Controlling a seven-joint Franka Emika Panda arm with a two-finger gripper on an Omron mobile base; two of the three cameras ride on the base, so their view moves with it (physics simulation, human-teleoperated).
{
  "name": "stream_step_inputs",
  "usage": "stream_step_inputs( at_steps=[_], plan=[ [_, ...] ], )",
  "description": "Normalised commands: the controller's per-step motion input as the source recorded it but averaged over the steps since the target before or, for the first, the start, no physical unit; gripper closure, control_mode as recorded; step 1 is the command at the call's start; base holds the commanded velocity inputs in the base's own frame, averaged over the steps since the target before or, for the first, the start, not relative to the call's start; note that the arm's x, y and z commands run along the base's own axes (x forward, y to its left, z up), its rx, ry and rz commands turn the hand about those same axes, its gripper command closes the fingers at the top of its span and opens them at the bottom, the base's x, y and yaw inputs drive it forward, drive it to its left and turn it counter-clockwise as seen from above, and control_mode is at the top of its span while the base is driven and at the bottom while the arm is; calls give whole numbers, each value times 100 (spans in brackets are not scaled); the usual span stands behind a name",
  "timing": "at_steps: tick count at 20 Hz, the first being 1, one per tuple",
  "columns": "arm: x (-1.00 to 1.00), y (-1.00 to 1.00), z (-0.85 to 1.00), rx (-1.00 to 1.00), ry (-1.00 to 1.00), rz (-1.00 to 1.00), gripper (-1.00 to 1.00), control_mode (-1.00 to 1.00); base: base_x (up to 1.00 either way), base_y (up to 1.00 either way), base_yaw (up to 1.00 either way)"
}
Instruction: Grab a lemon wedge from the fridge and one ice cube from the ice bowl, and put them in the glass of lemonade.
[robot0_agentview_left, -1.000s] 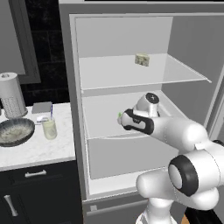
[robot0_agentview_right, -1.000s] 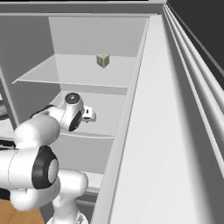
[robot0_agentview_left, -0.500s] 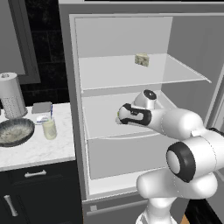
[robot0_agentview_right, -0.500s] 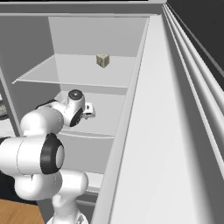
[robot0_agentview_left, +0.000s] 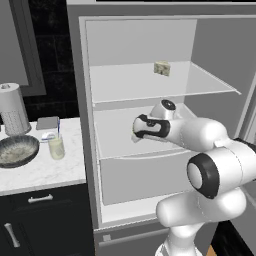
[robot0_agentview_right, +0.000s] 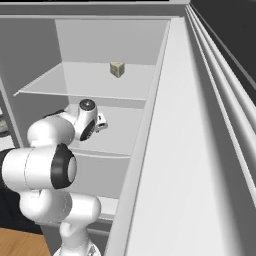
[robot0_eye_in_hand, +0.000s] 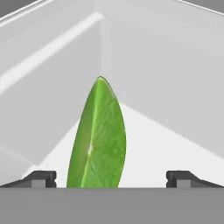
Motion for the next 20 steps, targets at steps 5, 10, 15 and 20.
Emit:
stream_step_inputs(
  at_steps=[5, 10, 15, 20],
  plan=[
    [12, 18, -50, -8, -3, 10, 100, -100, 0, 0, 0],
    [-3, 12, -61, -10, -3, 7, 100, -100, 0, 0, 0],
    [-28, 0, -62, -8, -3, 4, 100, -100, 0, 0, 0],
    [-62, -4, -66, -3, -1, 2, 100, -100, 0, 0, 0]
  ],
)
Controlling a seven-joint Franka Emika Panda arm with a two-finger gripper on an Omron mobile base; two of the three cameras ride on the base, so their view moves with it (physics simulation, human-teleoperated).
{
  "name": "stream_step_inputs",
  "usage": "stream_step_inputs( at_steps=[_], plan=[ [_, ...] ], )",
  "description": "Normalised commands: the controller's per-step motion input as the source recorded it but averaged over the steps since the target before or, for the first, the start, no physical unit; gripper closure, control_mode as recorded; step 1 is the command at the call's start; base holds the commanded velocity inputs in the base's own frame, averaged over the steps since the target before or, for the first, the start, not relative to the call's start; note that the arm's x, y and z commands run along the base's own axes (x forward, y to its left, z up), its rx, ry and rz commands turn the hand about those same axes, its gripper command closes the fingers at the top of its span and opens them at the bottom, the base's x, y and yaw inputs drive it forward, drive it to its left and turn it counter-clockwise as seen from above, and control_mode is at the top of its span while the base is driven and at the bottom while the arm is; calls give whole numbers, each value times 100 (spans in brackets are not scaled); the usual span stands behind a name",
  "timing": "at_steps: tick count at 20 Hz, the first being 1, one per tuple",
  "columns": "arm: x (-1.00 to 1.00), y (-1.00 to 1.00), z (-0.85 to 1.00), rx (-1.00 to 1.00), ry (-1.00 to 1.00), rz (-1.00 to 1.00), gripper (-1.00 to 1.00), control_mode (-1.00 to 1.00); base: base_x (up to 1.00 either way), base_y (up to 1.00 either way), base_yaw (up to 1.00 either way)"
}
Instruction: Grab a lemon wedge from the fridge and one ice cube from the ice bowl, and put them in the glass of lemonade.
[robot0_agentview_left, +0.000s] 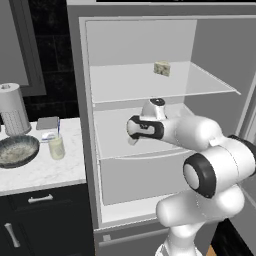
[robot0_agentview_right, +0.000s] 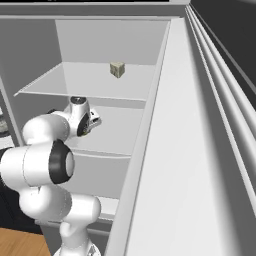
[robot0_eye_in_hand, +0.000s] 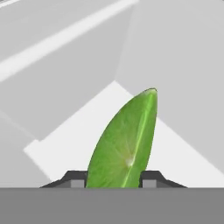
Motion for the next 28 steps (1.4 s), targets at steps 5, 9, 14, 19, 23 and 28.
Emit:
stream_step_inputs(
  at_steps=[5, 9, 14, 19, 23, 28],
  plan=[
    [-93, -33, -65, -1, 0, 0, 100, -100, 0, 0, 0],
    [-100, -66, -28, 0, 0, 0, 100, -100, 0, 0, 0],
    [-100, -62, 3, 0, 0, 0, 100, -100, 0, 0, 0],
    [-100, -43, 21, 0, -2, -1, 100, -100, 0, 0, 0],
    [-96, -34, 66, 0, -13, -7, 100, -100, 0, 0, 0],
    [-84, -20, 88, 0, -22, -9, 100, -100, 0, 0, 0]
  ],
)
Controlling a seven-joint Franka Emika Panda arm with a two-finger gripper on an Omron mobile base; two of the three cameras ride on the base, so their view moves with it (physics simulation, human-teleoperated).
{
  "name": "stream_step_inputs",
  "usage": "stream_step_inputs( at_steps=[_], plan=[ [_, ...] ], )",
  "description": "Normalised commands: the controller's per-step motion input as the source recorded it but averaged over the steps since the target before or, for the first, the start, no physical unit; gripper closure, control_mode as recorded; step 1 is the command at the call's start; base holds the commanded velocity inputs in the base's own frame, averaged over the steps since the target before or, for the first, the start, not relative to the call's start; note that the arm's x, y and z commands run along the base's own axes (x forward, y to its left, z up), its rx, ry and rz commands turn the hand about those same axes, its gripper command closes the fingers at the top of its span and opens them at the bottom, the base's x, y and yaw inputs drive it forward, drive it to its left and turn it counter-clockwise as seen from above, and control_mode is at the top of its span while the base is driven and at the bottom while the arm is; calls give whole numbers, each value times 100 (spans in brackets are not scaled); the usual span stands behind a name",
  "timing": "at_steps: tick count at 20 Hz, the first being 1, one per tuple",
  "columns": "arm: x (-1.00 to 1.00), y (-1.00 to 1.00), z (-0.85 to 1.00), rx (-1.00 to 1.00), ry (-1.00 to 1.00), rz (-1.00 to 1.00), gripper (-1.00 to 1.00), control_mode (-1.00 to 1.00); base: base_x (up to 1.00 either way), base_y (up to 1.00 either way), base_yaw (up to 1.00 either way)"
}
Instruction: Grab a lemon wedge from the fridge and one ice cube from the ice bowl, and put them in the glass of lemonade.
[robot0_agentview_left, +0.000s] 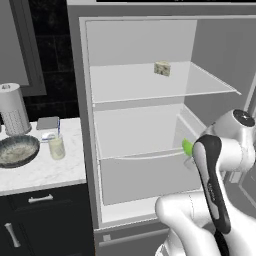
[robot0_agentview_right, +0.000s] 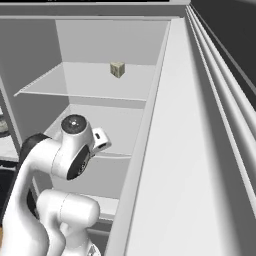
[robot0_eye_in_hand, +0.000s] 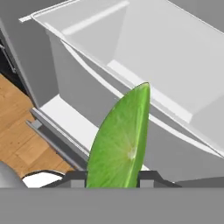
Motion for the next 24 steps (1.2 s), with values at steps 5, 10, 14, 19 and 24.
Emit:
stream_step_inputs(
  at_steps=[5, 10, 14, 19, 24],
  plan=[
    [-46, 0, 94, 0, -16, -9, 100, -100, 0, 0, 0],
    [-77, 3, 11, -1, -2, -7, 100, -100, 0, 0, 0],
    [-25, 4, -5, -1, 0, -3, 100, 100, -75, 11, -12],
    [0, 0, 0, 0, 0, 0, 100, 100, -100, 33, -16],
    [0, 0, 0, 0, 0, 0, 100, 100, -68, 94, -12]
  ],
)
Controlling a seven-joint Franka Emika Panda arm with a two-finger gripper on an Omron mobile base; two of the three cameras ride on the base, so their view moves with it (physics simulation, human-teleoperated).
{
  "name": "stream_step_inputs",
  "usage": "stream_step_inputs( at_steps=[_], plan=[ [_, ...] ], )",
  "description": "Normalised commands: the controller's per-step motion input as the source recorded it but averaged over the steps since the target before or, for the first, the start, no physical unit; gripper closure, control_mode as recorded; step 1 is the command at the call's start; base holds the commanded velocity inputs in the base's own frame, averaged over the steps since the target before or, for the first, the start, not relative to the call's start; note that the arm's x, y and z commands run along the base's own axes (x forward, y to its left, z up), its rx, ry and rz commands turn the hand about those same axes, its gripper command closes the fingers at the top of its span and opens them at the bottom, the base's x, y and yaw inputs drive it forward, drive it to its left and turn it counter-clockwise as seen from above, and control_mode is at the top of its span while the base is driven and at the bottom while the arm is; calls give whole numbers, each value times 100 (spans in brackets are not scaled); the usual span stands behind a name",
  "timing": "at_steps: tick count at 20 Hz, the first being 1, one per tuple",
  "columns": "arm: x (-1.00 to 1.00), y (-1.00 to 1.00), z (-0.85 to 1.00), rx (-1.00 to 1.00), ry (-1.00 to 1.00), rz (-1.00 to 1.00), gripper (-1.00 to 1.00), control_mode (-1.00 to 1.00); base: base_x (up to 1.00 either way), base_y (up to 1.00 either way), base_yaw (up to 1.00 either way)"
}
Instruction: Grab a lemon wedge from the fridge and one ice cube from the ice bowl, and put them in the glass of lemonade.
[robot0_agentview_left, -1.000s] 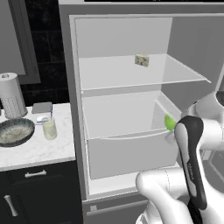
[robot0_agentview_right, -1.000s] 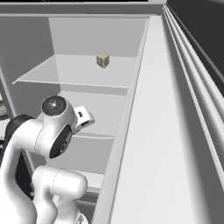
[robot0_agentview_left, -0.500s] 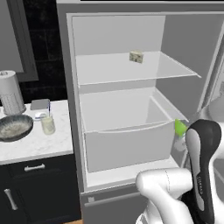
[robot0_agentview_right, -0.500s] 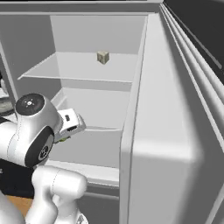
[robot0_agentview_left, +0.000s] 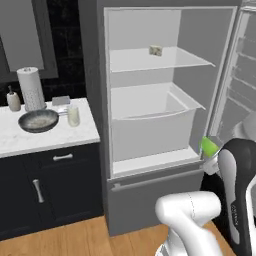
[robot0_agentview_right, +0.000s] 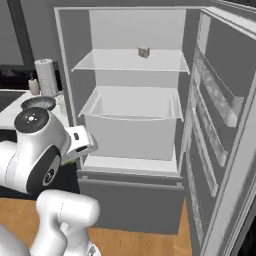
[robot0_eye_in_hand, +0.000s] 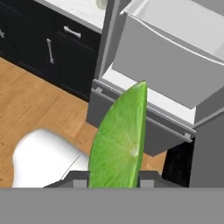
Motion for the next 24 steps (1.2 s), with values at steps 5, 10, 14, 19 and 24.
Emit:
stream_step_inputs(
  at_steps=[5, 10, 14, 19, 24],
  plan=[
    [0, 0, 0, 0, 0, 0, 100, 100, 0, 100, -21],
    [0, 0, 0, 0, 0, 0, 100, 100, 33, 100, -32],
    [0, 0, 0, 0, 0, 0, 100, 100, 50, 100, -38],
    [0, 0, 0, 0, 0, 0, 100, 100, 60, 100, -41],
    [0, 0, 0, 0, 0, 0, 100, 100, 57, 100, -43]
  ],
)
